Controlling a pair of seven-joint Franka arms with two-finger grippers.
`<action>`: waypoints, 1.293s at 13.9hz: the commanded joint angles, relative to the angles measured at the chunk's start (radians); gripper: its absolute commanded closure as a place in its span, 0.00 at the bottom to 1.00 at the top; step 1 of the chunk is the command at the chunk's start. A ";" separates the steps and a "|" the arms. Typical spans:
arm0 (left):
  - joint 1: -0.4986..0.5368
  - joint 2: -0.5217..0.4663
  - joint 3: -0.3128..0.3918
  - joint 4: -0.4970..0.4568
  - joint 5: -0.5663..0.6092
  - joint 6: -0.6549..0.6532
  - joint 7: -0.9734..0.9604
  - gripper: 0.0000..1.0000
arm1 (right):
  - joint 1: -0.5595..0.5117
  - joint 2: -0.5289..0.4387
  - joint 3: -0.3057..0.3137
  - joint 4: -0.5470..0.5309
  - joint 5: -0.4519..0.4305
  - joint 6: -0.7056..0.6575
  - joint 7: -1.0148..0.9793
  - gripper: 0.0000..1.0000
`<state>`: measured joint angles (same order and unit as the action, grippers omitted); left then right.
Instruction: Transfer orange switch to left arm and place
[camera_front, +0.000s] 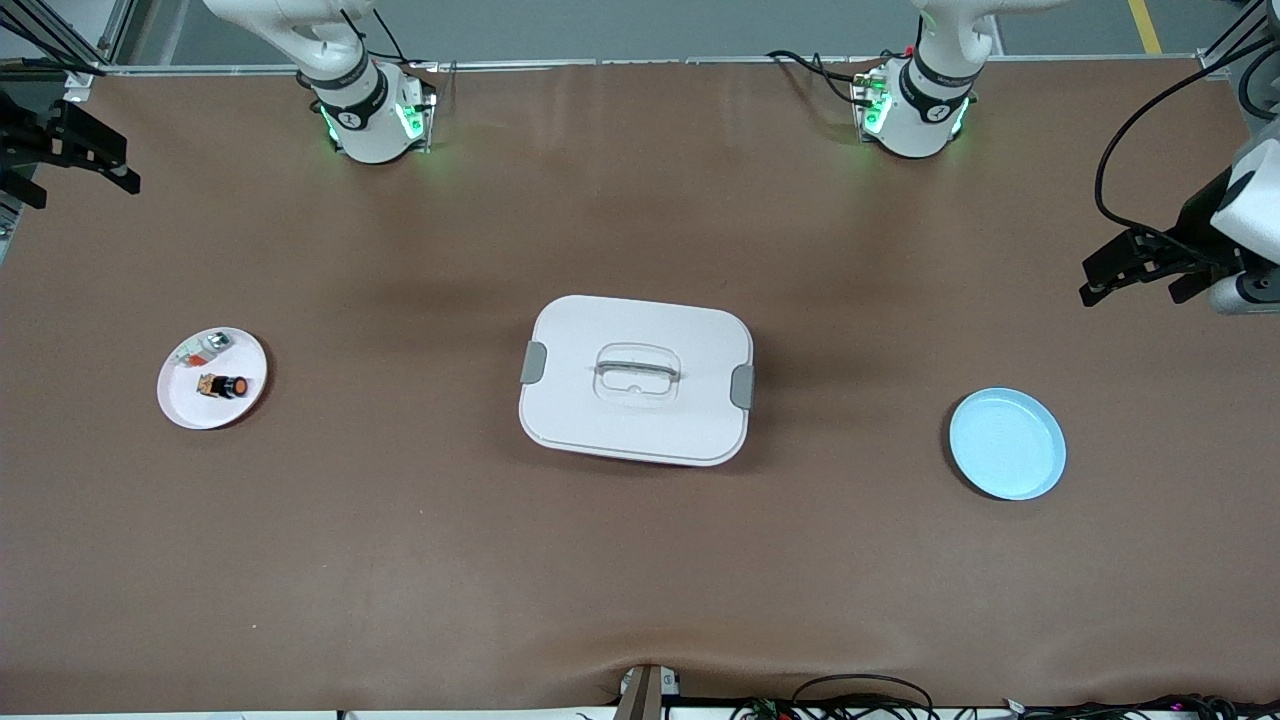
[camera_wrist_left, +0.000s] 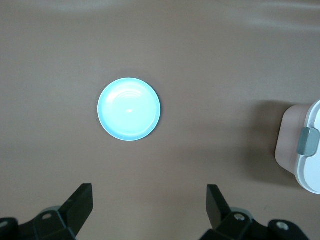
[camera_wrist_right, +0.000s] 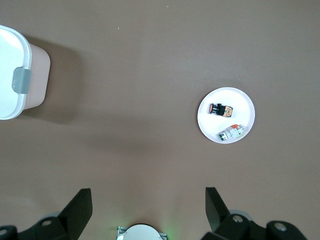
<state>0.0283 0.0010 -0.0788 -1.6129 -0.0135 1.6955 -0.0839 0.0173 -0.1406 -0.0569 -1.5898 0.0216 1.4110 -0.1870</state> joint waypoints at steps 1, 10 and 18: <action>-0.002 0.010 0.002 0.033 0.010 -0.020 0.016 0.00 | 0.010 -0.017 -0.011 -0.007 -0.003 0.010 0.018 0.00; -0.002 0.010 0.002 0.031 0.010 -0.020 0.018 0.00 | -0.054 0.024 -0.014 0.034 0.021 0.022 0.014 0.00; 0.002 0.011 0.004 0.033 0.009 -0.020 0.021 0.00 | -0.079 0.243 -0.009 0.045 0.064 0.178 0.009 0.00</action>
<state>0.0278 0.0017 -0.0788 -1.6045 -0.0135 1.6952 -0.0839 -0.0528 0.0529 -0.0712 -1.5766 0.0701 1.5784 -0.1771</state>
